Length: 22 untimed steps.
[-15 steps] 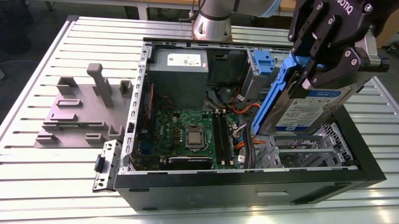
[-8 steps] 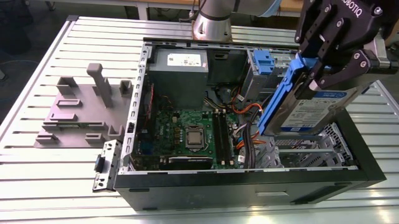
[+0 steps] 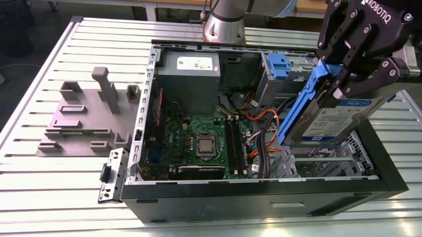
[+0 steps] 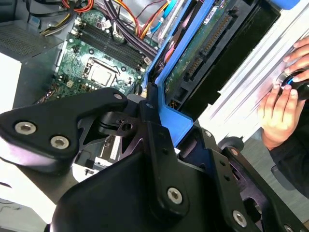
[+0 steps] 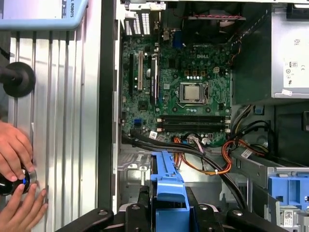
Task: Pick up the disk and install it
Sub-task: 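Insert the disk into the insertion slot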
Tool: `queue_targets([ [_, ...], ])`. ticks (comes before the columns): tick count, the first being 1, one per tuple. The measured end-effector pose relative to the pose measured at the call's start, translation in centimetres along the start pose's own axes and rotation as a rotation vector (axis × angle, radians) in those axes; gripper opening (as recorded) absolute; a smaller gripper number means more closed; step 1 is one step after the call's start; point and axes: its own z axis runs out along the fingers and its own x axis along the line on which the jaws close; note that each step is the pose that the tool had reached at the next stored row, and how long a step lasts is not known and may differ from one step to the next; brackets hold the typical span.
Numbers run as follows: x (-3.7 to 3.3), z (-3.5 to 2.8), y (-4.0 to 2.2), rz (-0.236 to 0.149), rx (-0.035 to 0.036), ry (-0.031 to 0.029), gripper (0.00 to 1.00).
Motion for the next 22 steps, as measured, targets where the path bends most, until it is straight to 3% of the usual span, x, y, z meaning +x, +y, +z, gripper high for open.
queue_targets([
  [10, 0.74, 0.23, -0.26, 0.0, 0.0, 0.0, 0.37],
  [22, 0.82, 0.43, -1.86, 0.0, -0.0001, 0.0002, 0.37],
])
